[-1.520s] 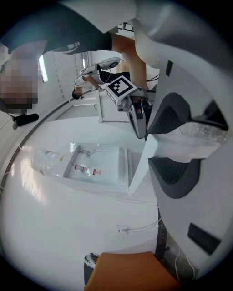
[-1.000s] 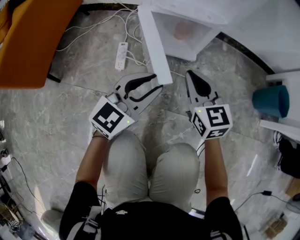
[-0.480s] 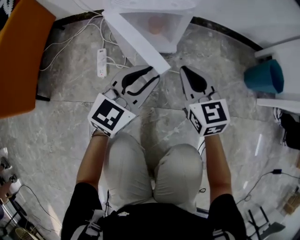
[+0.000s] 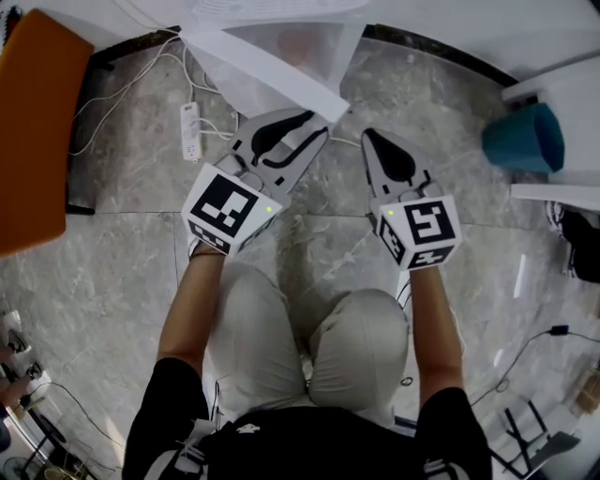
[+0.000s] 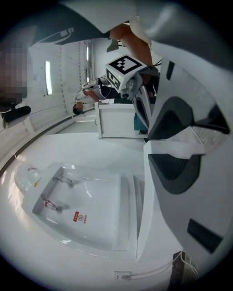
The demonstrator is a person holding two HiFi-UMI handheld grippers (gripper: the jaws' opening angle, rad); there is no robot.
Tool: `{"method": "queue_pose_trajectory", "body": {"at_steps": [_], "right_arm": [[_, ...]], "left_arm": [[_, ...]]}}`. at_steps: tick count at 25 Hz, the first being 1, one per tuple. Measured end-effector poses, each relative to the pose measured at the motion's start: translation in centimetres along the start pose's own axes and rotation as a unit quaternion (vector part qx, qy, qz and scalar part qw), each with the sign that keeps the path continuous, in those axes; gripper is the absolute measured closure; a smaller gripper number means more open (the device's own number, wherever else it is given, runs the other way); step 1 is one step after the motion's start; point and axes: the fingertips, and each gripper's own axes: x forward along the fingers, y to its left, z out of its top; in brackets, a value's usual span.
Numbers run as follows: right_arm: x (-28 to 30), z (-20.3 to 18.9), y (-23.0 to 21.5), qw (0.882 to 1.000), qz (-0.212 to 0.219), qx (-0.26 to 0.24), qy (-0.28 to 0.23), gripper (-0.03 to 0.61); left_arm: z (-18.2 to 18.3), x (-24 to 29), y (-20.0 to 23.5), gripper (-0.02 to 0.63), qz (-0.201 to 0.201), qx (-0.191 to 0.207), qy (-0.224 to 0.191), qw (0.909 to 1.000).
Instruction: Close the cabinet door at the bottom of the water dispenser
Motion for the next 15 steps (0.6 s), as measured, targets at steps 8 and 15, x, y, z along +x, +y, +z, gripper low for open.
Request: {"method": "queue_pose_trajectory", "body": {"at_steps": [8, 15], "right_arm": [[-0.5, -0.2, -1.8, 1.000, -0.011, 0.008, -0.001, 0.545], [-0.2, 0.0, -2.6, 1.000, -0.017, 0.008, -0.004, 0.545]], "left_arm": [[0.5, 2.9, 0.8, 0.518, -0.008, -0.007, -0.002, 0.9999], [0.6, 5.2, 1.8, 0.518, -0.003, 0.002, -0.002, 1.0000]]}}
